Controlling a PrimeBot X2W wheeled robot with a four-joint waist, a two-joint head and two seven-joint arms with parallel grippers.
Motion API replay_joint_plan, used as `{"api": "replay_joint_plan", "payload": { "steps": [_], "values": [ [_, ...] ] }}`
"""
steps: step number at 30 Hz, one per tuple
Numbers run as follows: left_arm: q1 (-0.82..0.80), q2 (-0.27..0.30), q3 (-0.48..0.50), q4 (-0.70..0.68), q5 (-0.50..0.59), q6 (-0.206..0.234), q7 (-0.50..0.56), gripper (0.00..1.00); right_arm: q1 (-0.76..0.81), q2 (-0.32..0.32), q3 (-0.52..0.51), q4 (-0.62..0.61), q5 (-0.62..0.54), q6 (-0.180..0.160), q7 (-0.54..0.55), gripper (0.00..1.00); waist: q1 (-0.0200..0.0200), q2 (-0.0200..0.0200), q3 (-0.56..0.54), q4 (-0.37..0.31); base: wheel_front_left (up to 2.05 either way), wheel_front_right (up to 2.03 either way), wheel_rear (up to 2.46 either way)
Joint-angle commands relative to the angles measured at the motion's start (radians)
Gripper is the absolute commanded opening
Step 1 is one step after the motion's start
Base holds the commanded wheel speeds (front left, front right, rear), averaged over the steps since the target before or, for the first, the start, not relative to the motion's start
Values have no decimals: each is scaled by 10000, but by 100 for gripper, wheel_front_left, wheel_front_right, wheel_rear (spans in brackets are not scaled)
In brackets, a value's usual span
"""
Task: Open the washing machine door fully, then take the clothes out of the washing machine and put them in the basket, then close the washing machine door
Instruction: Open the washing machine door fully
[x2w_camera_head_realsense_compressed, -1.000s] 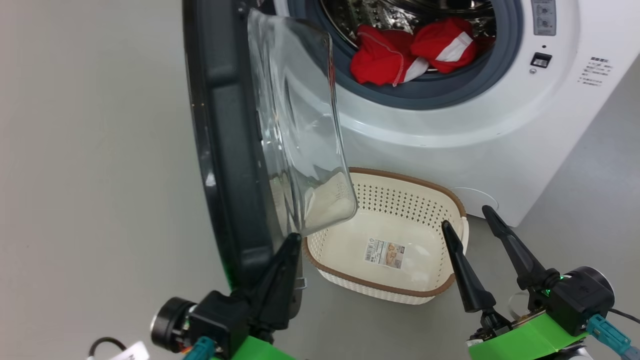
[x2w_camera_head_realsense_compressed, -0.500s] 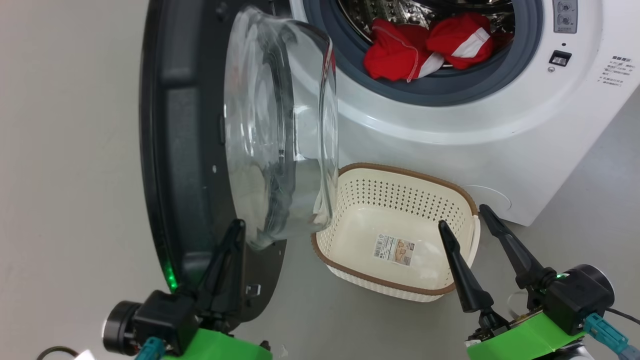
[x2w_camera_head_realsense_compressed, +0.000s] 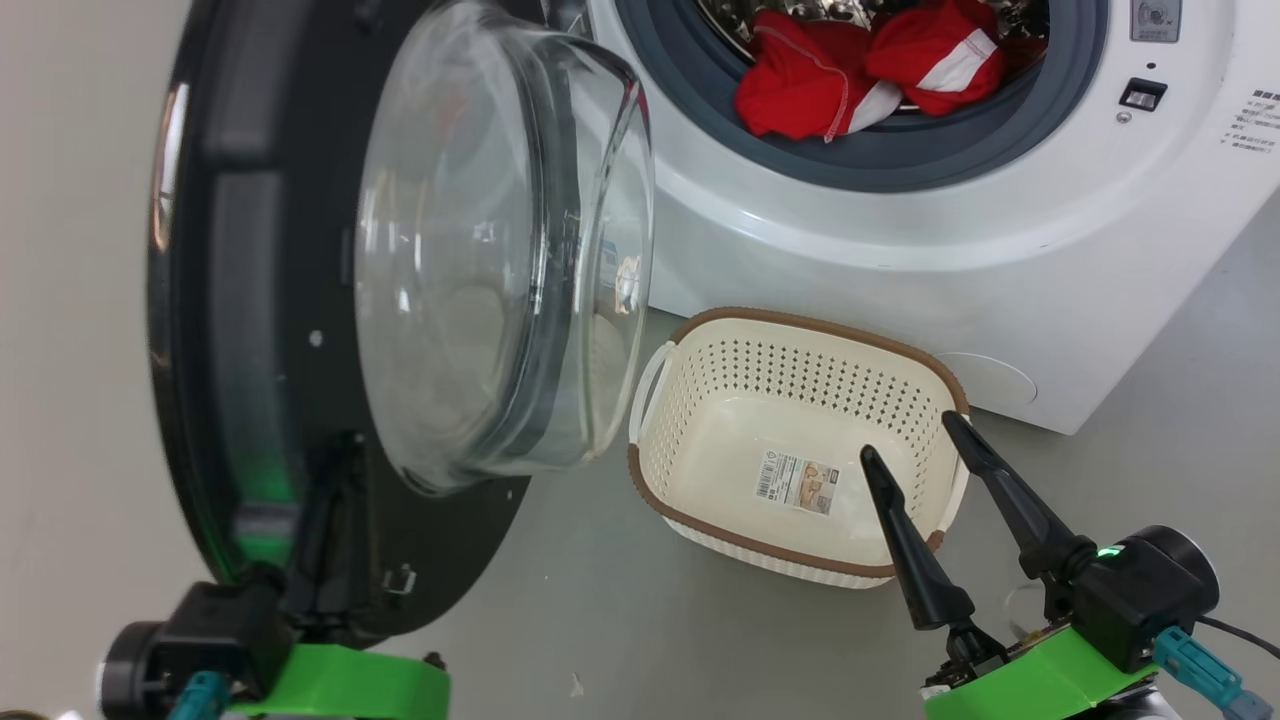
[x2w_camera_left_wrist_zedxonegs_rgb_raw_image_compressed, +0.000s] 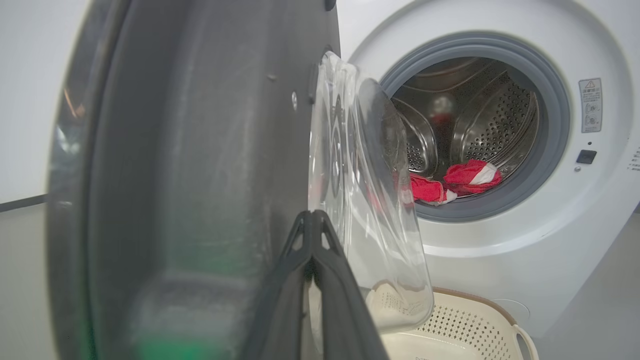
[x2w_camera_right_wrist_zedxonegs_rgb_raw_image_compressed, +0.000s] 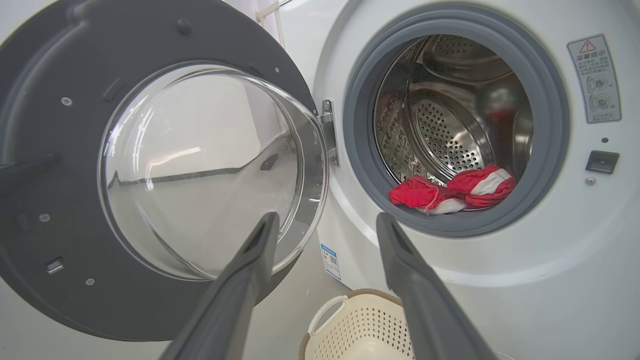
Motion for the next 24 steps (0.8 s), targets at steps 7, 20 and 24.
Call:
{"api": "replay_joint_plan", "payload": {
  "steps": [7, 20, 24],
  "values": [
    [90, 630, 1222, 205, -303, 355, -406, 0, -220, 24, 268, -446, -235, 63, 137, 100, 0, 0, 124, 53, 0, 0, 0],
    [-282, 485, 1706, 1281, -789, -3, -1023, 0, -412, 24, 244, -659, -477, 63, 425, 100, 0, 0, 357, 168, 0, 0, 0],
    [-577, 393, 1927, 1697, -941, -167, -1166, 0, -439, 24, 241, -702, -535, 63, 493, 100, 0, 0, 393, 188, 0, 0, 0]
  ]
}}
